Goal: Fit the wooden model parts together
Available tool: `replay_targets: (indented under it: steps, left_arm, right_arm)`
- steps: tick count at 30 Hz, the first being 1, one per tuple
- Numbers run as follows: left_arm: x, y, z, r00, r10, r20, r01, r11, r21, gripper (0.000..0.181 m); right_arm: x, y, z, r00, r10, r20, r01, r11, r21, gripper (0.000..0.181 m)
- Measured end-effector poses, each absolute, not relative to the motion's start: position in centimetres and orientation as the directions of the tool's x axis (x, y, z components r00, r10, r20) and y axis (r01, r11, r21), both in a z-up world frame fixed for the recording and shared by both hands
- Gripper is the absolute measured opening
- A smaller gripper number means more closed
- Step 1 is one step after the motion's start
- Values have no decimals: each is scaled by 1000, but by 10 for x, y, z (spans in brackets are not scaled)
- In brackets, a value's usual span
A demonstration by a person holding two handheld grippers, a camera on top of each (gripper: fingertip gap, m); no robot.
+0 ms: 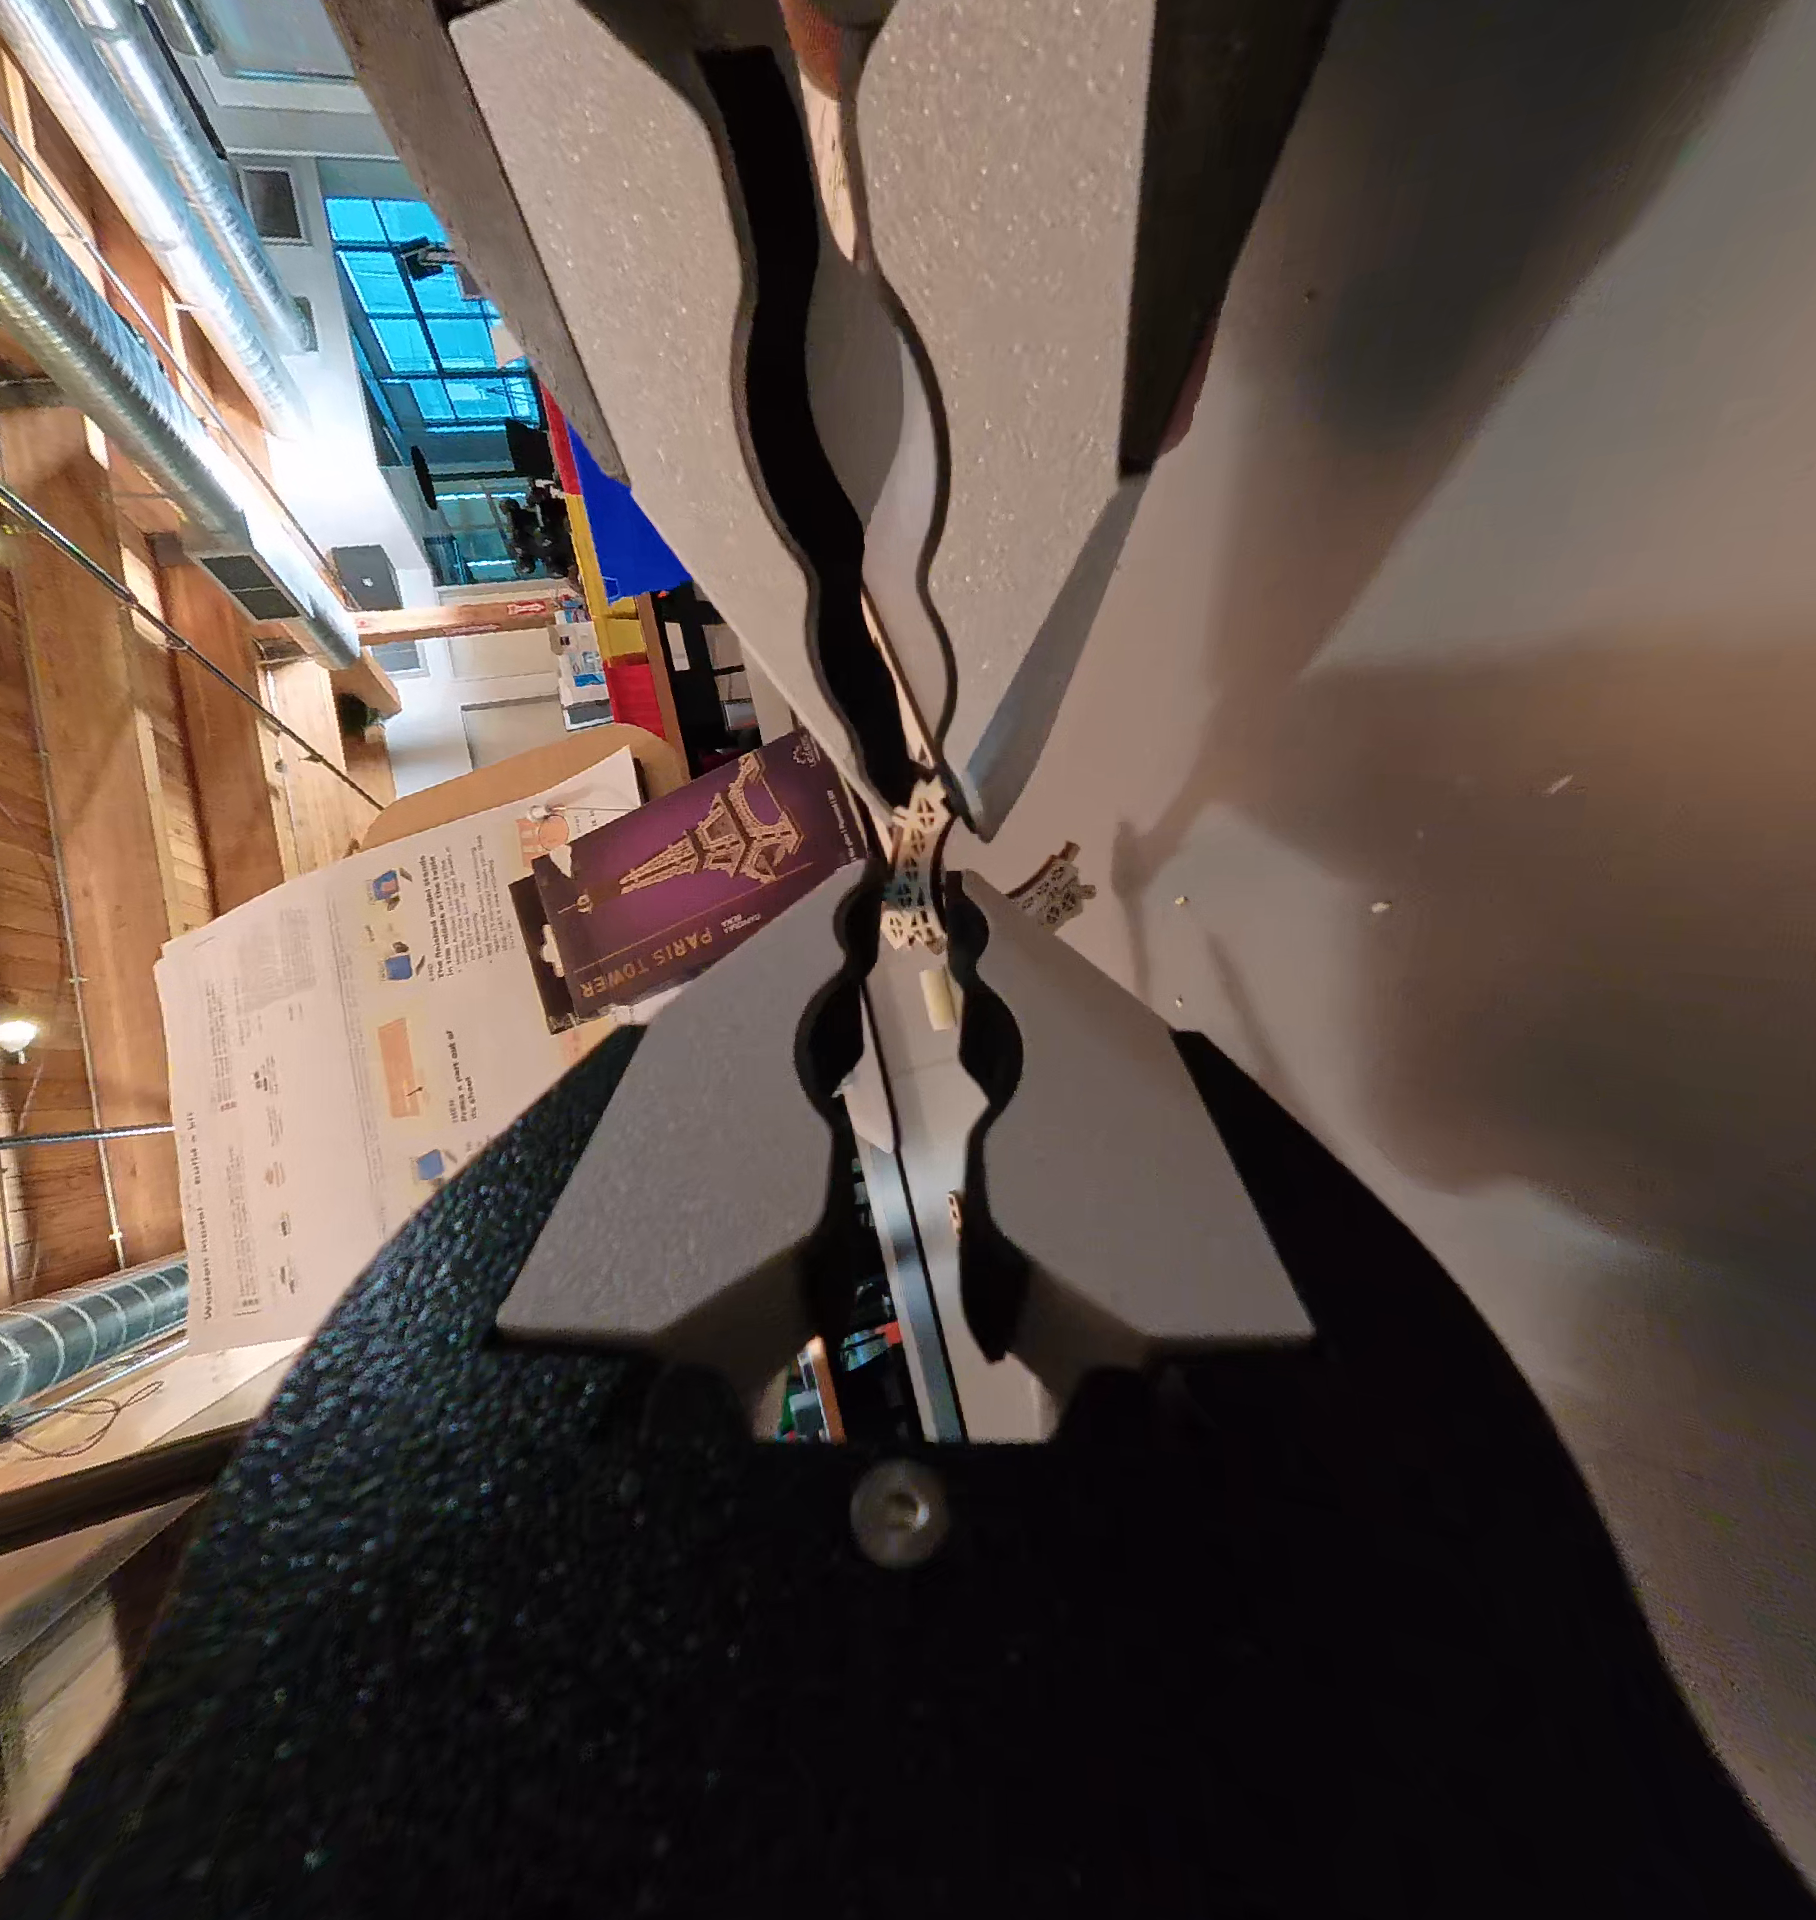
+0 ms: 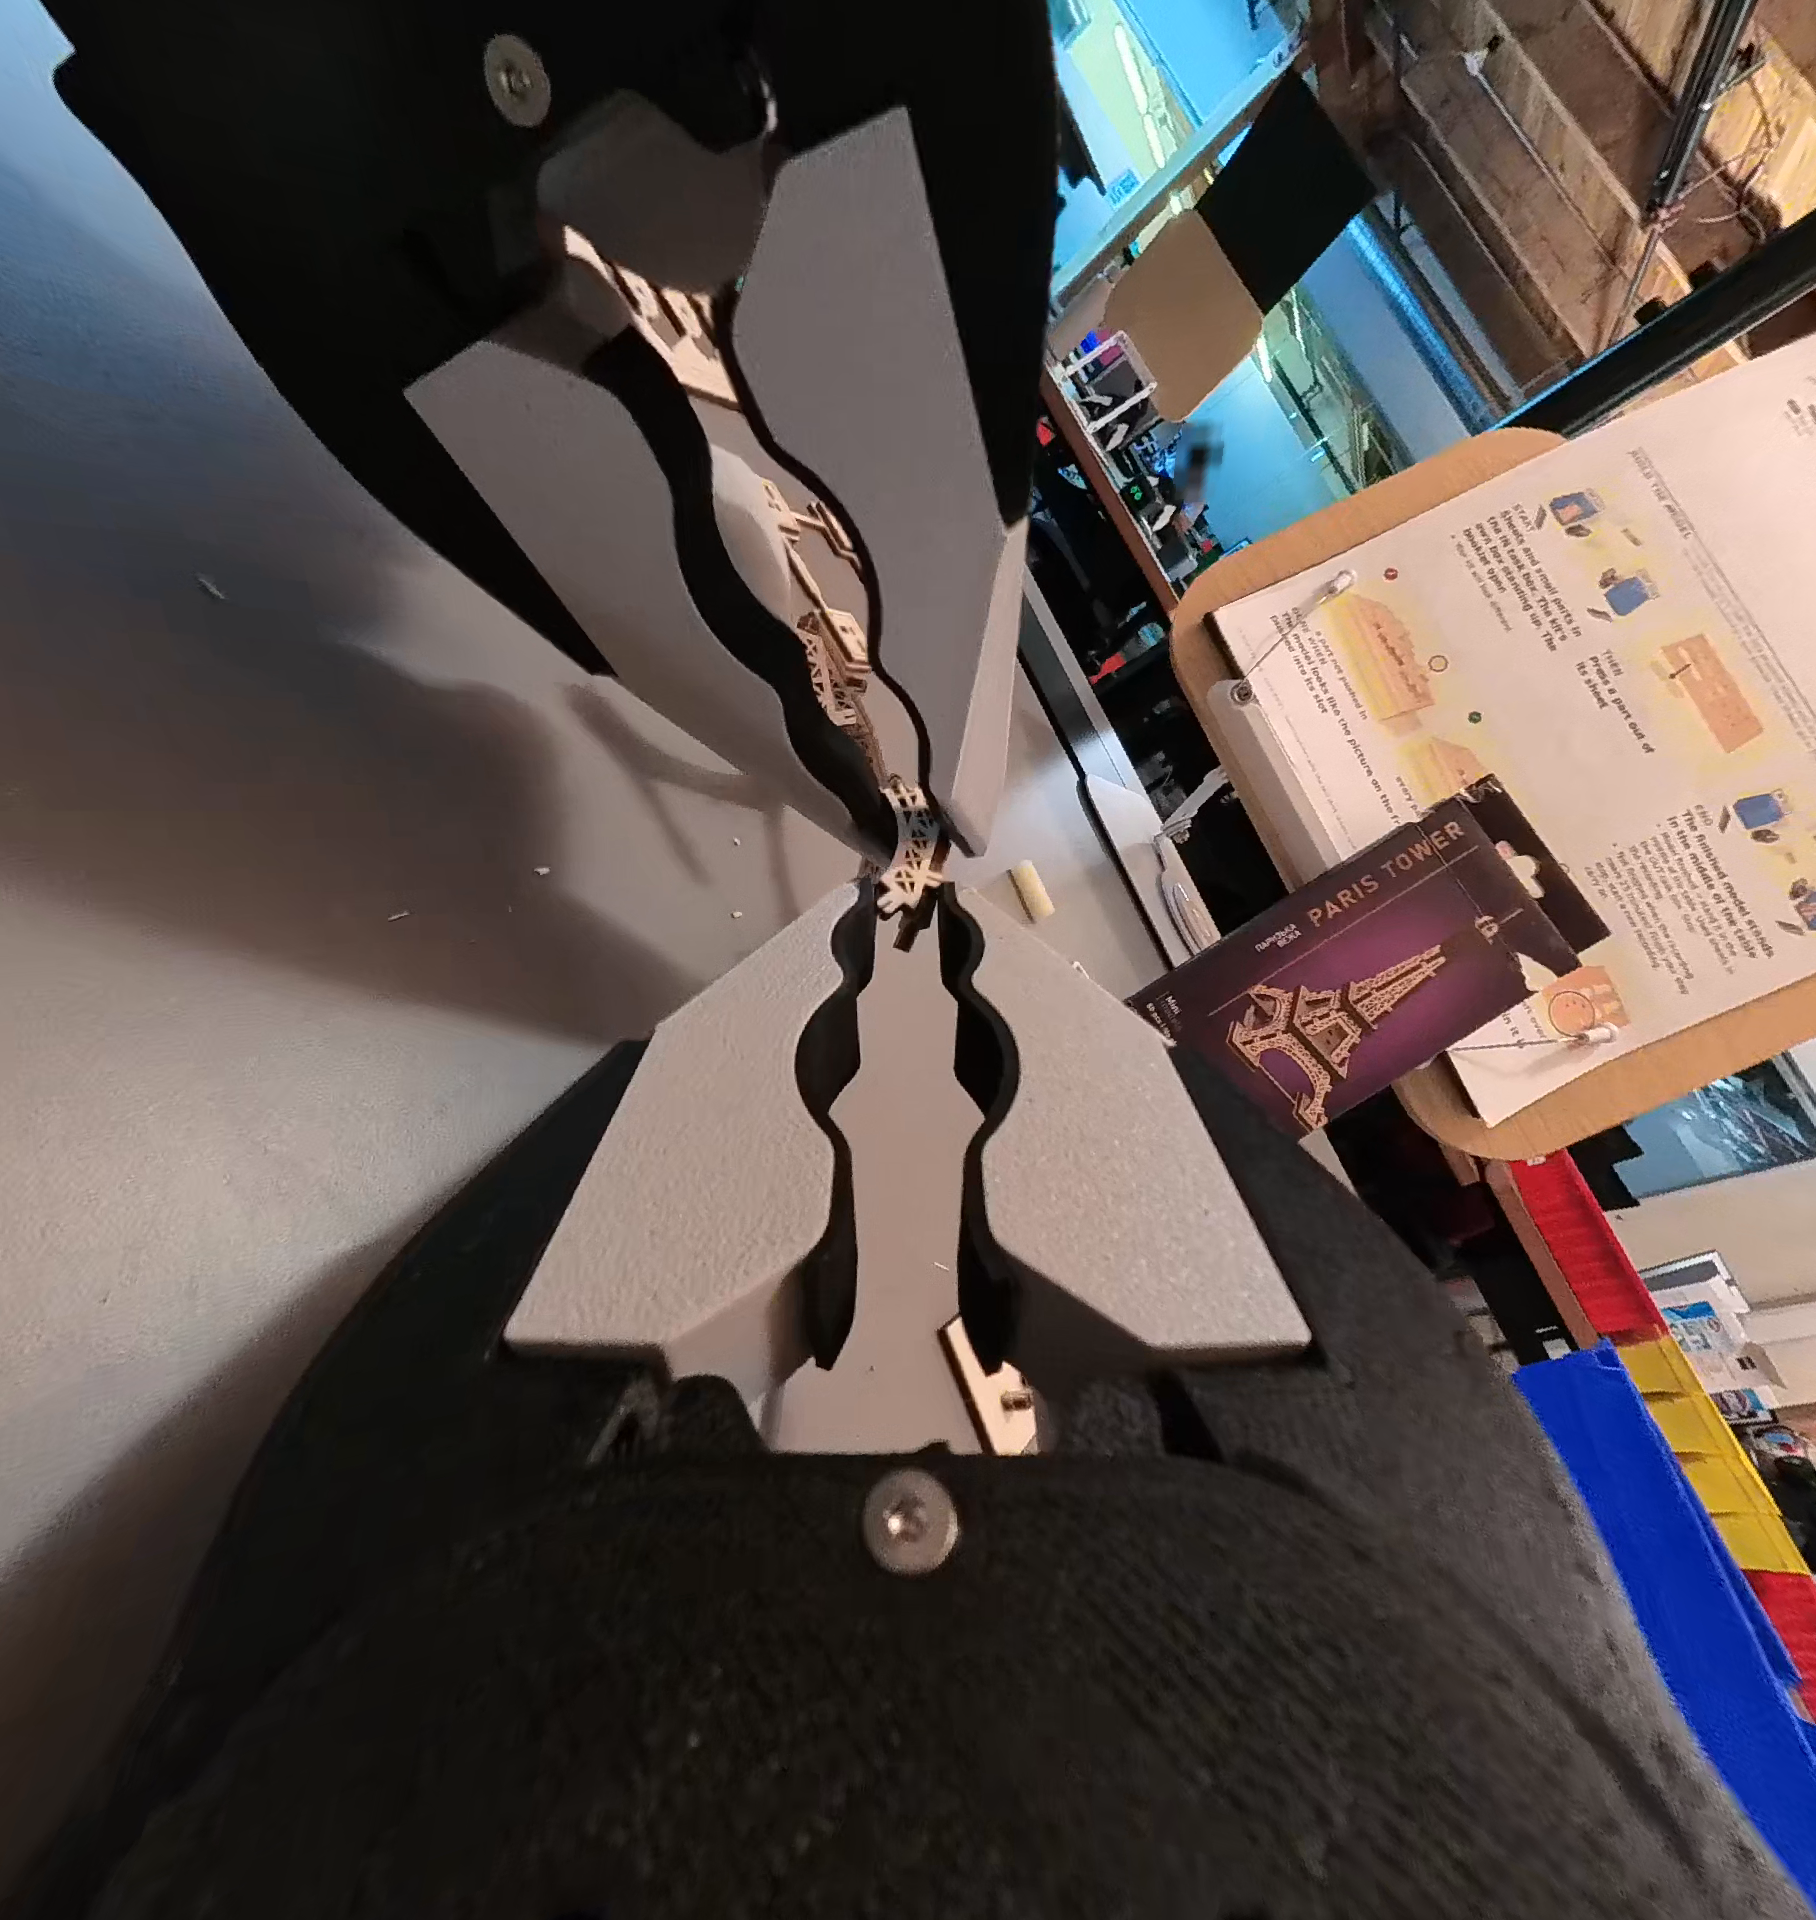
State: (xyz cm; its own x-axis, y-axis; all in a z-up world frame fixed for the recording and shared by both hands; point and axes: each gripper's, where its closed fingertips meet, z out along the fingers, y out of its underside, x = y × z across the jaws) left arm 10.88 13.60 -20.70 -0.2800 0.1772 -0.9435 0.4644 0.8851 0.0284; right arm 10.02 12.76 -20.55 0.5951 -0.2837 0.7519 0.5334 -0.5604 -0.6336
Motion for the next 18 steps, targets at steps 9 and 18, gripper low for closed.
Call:
replay_targets:
  steps: [9, 18]
  left_arm:
    - [105, 148, -200, -304, -44, -952, 362, 919, -158, 39]
    - [97, 182, -208, -597, -582, -553, -57, 717, -694, 36]
  right_arm:
    - [105, 125, -206, 577, -298, 761, 524, -579, -624, 9]
    - [107, 123, -211, 558, -280, 781, 526, -609, -594, 10]
